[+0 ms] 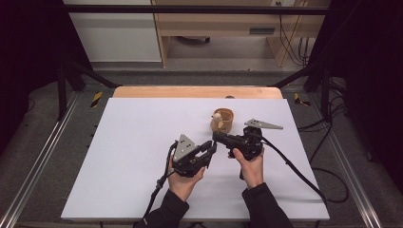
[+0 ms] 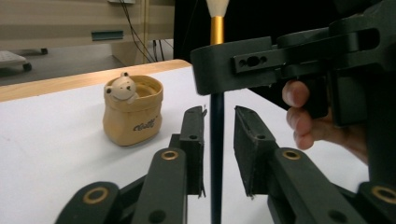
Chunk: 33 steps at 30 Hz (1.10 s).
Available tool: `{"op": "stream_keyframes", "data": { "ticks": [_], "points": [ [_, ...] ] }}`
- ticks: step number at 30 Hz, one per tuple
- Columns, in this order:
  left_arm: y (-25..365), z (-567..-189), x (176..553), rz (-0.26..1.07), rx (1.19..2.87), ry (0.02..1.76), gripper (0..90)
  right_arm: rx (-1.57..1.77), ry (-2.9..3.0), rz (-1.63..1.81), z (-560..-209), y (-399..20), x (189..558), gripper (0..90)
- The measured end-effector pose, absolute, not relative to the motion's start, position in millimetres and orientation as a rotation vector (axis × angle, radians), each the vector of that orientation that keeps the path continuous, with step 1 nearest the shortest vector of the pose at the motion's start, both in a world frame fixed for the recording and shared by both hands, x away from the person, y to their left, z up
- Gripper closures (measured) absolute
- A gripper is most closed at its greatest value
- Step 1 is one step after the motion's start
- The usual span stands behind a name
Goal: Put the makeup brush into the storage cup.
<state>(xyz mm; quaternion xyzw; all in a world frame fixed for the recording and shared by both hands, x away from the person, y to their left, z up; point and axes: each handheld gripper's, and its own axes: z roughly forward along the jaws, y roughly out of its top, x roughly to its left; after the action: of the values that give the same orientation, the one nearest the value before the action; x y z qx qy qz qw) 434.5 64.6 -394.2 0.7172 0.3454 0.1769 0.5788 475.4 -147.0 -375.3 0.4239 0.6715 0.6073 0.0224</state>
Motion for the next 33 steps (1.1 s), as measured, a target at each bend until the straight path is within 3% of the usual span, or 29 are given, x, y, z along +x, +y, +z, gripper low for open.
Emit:
{"op": "stream_keyframes", "data": {
  "ticks": [14, 27, 33],
  "points": [
    [92.9, -387.7, 447.1, 0.352, 1.715, 0.824, 56.0, 1.245, 2.045, 1.757, -370.7, -156.7, 476.2, 83.5],
    [122.9, -380.7, 452.3, 0.384, 1.765, 0.803, 33.6, 1.175, 2.014, 1.718, -360.8, -169.7, 476.7, 83.5],
    [133.5, -381.7, 450.1, 0.386, 1.798, 0.788, 27.7, 1.156, 2.006, 1.698, -358.0, -174.1, 478.1, 83.4]
  ]
}}
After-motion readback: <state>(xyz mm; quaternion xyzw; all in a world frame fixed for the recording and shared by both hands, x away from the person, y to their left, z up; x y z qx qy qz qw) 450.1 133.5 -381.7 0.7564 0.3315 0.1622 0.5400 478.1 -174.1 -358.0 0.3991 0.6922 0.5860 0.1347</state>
